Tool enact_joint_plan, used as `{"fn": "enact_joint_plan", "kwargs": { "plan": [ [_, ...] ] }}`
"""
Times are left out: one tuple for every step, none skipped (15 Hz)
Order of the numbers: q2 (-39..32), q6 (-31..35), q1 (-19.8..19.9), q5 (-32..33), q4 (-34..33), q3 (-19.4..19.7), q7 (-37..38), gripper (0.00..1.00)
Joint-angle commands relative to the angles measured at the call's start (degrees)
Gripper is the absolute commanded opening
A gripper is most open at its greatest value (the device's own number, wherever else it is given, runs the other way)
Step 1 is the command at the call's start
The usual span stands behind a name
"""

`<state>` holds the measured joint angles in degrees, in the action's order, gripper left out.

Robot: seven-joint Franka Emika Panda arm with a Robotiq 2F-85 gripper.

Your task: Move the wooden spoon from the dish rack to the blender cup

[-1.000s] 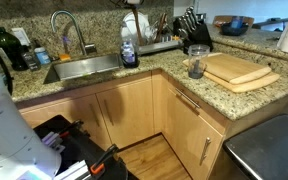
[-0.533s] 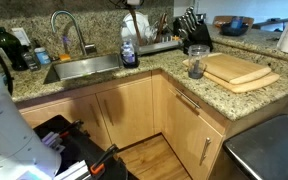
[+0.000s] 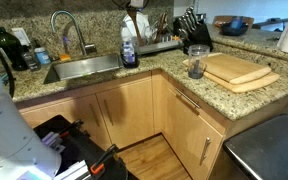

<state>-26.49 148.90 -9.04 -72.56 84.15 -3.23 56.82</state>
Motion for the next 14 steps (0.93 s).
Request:
{"fn": "enact_joint_plan", "kwargs": {
  "plan": [
    [0.0,-1.02,1.09,2.16,0.17,0.02,3.96,0.0],
    [-0.05,-1.49,1.26,2.55,0.0,0.08,5.13,0.01],
    [-0.08,-1.6,1.35,2.97,-0.15,0.11,6.04,0.01],
    [-0.1,-1.68,1.5,3.25,-0.27,0.07,6.79,0.3],
    [0.01,-0.17,1.27,2.12,-0.22,-0.71,5.15,0.06],
    [0.0,-0.18,1.34,2.44,-0.21,-0.67,5.65,0.37],
    [-0.01,-0.1,1.34,2.5,-0.25,-0.7,5.38,0.42],
    [-0.08,0.08,1.25,2.65,-0.32,-0.66,5.35,0.52],
    [0.0,-0.12,1.29,2.47,-0.2,-0.73,5.71,0.34],
    [0.0,-0.12,1.27,2.47,-0.21,-0.76,5.71,0.42],
    [0.0,-0.12,1.27,2.47,-0.21,-0.77,5.7,0.48],
    [0.0,-0.11,1.27,2.47,-0.21,-0.77,5.69,0.52],
    [0.16,-1.71,1.67,2.47,-0.22,-0.81,6.54,0.77],
    [0.11,-3.0,1.8,2.82,-0.31,-0.77,7.5,0.79]
  ]
}}
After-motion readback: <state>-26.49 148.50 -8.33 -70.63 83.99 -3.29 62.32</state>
